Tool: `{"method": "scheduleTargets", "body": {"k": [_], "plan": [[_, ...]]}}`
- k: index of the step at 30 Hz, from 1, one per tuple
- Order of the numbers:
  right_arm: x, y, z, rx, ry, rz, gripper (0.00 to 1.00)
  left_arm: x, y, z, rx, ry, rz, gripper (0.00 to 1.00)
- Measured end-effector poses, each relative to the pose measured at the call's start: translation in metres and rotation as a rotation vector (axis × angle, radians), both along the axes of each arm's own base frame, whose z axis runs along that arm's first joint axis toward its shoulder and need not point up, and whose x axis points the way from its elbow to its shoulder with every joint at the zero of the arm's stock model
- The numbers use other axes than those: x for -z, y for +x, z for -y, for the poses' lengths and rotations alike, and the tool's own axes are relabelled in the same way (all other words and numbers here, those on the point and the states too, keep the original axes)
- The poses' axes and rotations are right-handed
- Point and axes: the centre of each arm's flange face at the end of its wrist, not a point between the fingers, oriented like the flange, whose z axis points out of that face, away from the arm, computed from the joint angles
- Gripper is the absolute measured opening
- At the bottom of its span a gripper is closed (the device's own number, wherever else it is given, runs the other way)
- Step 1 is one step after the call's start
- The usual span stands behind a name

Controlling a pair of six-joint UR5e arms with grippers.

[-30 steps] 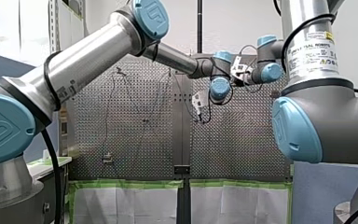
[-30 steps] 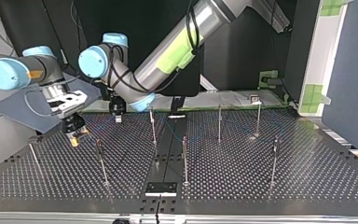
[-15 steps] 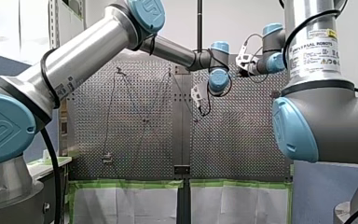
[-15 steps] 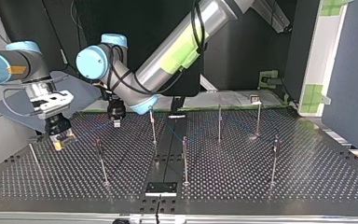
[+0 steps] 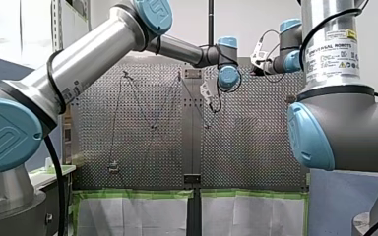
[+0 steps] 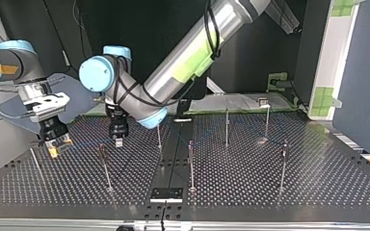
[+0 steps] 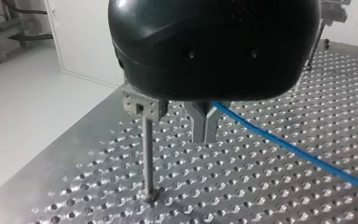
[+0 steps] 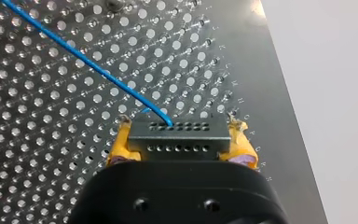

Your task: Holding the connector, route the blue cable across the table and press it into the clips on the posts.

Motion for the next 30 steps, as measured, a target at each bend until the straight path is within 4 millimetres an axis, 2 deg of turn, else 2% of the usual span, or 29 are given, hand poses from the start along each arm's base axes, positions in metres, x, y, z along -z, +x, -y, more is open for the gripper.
{"method": "scheduleTargets", "body": {"k": [6,18,22,30], "plan": [[-0.004,0.0,0.001,-0.022,-0.006,0.002,0.0,-0.001,0.014,-0.01,-0.008,-0.002,0.004,0.0],[-0.012,0.0,0.004,-0.053,-0.015,0.01,0.0,-0.008,0.012,-0.012,-0.004,0.001,0.003,0.0],[-0.004,0.003,0.004,-0.016,-0.016,0.009,0.0,-0.007,0.006,-0.009,0.021,0.025,-0.013,0.0],[-0.003,0.003,0.004,-0.017,-0.014,0.009,0.0,-0.01,-0.019,0.005,0.078,0.069,-0.04,0.0]]}}
